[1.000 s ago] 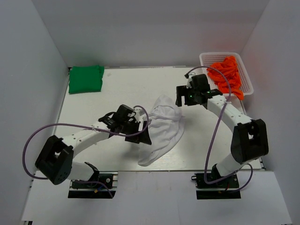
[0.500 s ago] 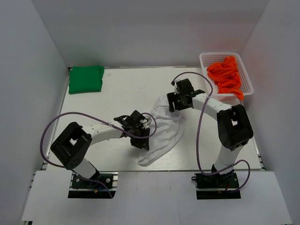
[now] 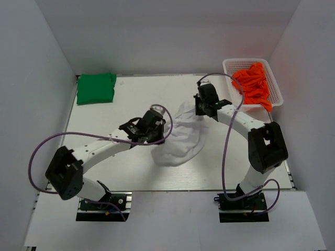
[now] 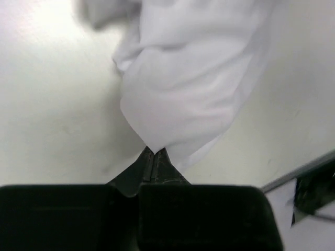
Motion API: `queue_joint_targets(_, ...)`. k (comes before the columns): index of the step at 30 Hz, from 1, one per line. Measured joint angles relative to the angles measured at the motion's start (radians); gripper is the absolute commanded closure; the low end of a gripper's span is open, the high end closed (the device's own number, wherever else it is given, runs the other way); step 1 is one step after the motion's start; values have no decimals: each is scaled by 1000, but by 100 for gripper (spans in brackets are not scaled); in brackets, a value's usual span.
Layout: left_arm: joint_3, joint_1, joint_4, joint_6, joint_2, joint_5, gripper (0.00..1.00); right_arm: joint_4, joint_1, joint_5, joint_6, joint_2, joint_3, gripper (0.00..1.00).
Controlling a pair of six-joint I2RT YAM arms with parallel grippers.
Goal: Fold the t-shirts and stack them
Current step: Flatten out the tshirt
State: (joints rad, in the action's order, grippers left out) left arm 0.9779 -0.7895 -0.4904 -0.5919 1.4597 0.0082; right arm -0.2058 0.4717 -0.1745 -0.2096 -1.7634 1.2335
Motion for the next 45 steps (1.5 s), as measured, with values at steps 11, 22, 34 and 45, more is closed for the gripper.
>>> queue_joint_targets(11, 288, 0, -42, -6, -295, -523, 100, -230, -25, -328, -107, 363, 282, 100)
queue_joint_targets(22, 364, 8, -138, -29, -391, -844, 100, -360, -24, -472, -75, 615, 316, 100)
queue_joint_targets(34, 367, 8, -299, -162, -537, -974, 100, -370, -24, -394, -44, 777, 222, 100)
queue_joint_targets(45, 176, 39, -204, -209, -332, -801, 100, -341, -24, -180, -71, 596, 61, 100)
